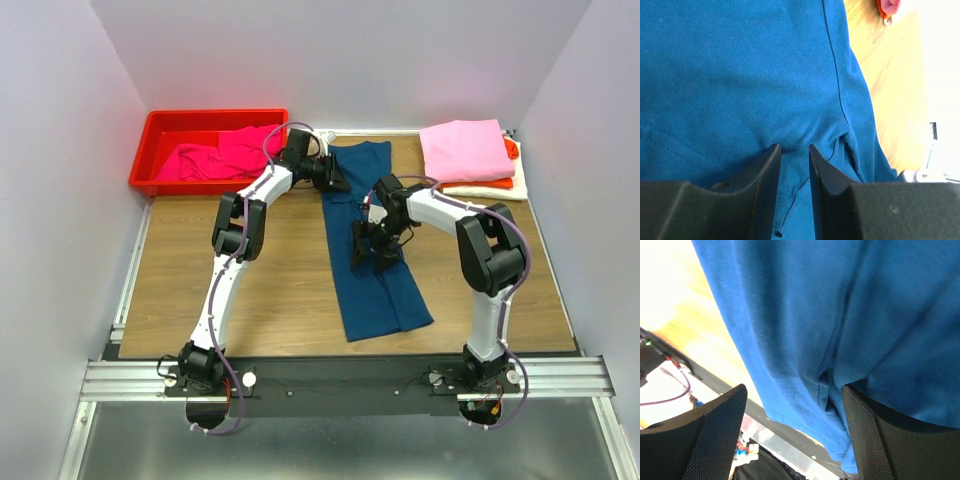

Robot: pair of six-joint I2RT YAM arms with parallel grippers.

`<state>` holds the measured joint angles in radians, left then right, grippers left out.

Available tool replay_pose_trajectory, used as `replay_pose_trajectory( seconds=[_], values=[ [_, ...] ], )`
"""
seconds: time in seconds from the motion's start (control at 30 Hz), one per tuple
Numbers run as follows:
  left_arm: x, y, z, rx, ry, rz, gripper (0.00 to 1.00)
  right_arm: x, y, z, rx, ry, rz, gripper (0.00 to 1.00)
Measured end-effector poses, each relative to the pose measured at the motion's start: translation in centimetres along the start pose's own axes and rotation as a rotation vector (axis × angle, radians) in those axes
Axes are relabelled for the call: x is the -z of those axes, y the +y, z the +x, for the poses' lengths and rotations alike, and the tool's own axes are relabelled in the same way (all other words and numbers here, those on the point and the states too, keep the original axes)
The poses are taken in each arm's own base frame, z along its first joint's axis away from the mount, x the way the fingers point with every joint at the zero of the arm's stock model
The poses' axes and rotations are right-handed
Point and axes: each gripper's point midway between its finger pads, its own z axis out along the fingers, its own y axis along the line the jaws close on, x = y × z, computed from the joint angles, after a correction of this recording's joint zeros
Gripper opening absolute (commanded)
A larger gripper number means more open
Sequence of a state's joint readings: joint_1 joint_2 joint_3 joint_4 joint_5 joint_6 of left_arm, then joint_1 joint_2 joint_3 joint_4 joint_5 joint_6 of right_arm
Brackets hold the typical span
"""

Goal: Fold and stack the t-shirts
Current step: Fold the tshirt

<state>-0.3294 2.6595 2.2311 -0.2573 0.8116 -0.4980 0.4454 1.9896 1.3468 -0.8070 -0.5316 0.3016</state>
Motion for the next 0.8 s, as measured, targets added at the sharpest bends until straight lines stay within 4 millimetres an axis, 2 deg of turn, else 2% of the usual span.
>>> replay_pose_trajectory(
  seconds=[0.37,0.6,0.7,0.8],
  values=[
    [-0.7,-0.1,-0.8,-0.052,-0.026,0.064,0.38,-1.7,4.0,-2.6,0.094,0.021,-0.076,0.83],
    [-0.8,-0.4,-1.3,-0.071,-0.044,0.079,0.38,-2.0,4.6,-2.4,0.108,0.032,-0.075,0.83],
    [-0.8,-0.5,-1.5,-0.081,-0.051,0.082,0.38,-1.4,4.9,-2.2,0.108,0.023,-0.075,0.83],
    [-0.6,-0.7,-1.6,-0.088,-0.056,0.083,0.40,0.1,5.4,-2.0,0.109,-0.010,-0.065,0.83]
  ],
)
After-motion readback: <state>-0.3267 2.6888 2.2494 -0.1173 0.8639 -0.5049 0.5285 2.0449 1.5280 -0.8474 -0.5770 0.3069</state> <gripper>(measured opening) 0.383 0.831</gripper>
